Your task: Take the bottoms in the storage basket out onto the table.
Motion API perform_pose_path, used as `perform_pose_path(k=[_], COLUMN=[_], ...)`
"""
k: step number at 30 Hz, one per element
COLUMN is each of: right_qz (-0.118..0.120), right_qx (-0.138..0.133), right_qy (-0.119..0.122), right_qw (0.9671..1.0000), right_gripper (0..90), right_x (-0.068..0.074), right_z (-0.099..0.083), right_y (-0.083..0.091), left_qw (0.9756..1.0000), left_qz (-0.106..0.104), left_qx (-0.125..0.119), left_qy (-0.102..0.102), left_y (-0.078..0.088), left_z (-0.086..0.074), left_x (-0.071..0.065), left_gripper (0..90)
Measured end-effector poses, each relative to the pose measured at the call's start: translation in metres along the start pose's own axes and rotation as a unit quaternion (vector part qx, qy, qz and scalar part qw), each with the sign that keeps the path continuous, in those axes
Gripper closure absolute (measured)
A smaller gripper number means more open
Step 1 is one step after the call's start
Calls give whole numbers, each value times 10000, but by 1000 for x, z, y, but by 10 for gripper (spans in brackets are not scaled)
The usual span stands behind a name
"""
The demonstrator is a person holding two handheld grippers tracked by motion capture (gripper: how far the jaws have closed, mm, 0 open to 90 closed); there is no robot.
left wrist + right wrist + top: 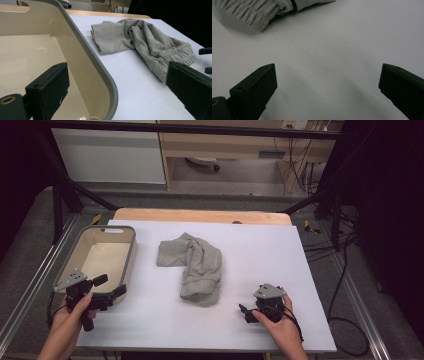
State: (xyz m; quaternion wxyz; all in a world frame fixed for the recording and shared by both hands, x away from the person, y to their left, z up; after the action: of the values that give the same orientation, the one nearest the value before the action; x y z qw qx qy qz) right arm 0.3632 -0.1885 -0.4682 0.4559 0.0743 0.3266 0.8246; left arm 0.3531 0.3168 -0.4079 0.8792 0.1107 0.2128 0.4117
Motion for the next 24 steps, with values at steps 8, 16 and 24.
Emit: perform_pose_path(k=[8,16,24], right_qz=[5,9,30], right_qx=[-8,-13,-7], right_qy=[-15,-14,4], right_qw=[10000,10000,10000], right_gripper=[25,25,25], right_x=[0,0,1], right_z=[0,0,0], right_y=[0,0,0], left_qw=[9999,9996,9994], left_qz=[45,161,191], left_qx=[44,-2,-232], left_qy=[-159,-225,-167], left_y=[-2,2,7], left_z=[-6,-15,-18], left_x=[-6,-4,-1], left_gripper=[49,53,81])
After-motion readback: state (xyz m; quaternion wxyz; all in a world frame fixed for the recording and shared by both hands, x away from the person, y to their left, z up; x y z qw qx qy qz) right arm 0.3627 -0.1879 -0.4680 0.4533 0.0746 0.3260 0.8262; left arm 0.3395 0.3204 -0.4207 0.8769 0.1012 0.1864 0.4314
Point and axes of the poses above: each handheld gripper's, and its own axes: y roughly backward along the jaws, z roughly out of its top, x roughly to its left, the point moved 2 cm from there along -y, roughly forward along the jaws, and after that the axes turned 4 degrees about -z, right-handed, at the moved point
